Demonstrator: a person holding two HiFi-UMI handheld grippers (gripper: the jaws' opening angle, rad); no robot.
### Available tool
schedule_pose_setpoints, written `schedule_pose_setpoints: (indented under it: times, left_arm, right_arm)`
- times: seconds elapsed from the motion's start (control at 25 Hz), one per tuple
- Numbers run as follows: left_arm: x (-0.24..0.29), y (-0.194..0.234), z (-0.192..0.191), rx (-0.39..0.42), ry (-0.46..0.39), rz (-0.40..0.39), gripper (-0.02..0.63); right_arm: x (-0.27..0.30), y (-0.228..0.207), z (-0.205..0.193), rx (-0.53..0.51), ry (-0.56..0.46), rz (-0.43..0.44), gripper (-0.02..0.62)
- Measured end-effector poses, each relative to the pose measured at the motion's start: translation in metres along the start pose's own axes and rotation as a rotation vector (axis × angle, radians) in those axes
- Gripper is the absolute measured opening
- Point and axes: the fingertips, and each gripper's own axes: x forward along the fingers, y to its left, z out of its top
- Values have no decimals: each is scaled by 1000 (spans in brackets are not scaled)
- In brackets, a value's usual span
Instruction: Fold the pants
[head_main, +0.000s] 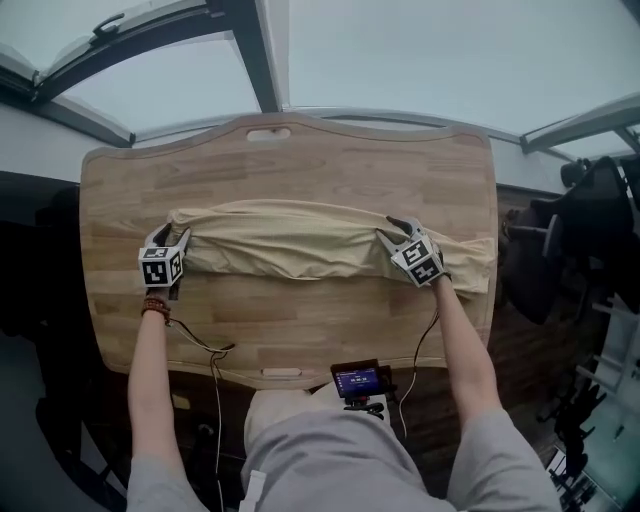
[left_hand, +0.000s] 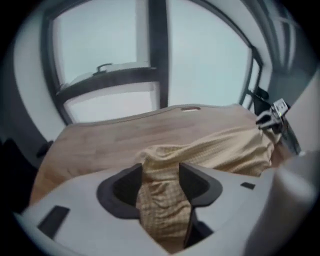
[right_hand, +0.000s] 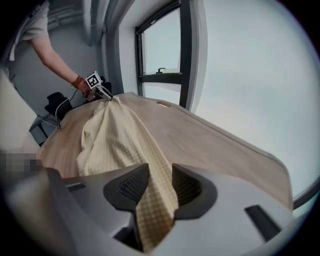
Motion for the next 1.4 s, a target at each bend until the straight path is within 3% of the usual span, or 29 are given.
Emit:
schedule_pose_setpoints:
  times: [0.12,0.2,0.28,0.36,0.48,0.6,0.72,0.88,1.08,1.16,1.28,1.4]
  left_arm:
    - [1,11,-29,-309,29,-72,276]
    - [7,5,-44,-381,55,-97,276]
    - [9,2,-52,-315,74,-66,254]
    - [4,5,-57,-231,105,-47,190]
    - [-16,34,-87,-226,164,-44,163]
    - [-50,95,-140,-219,247,12,163]
    - [-80,149,-187,-268,297,46,170]
    - [-107,178,-224,-324,294,61,181]
    - [-104,173,-223,-450,189,144,175]
    - [-105,169,-224,-488,169,185,158]
    - [-107,166,-222,-481,174,209,139]
    - [-104,165,-217,-431,203,195,121]
  right_arm:
    - [-28,5,7,19,-50,-106,126]
    - [-48,11,5,91,-74,-166,110]
    - [-65,20,-1,186,-80,-202,107]
    - [-78,33,-13,270,-65,-225,94]
    - [-98,53,-34,340,-21,-256,91]
    - [-109,72,-54,386,38,-291,91]
    - [-113,76,-70,425,82,-315,117]
    - [-108,43,-80,473,89,-336,199]
    - [-102,-41,-115,719,38,-371,250]
    - [-90,-50,-128,796,68,-375,252]
    - [-78,-42,-134,808,102,-394,233]
    - [-71,-36,-127,836,128,-387,90]
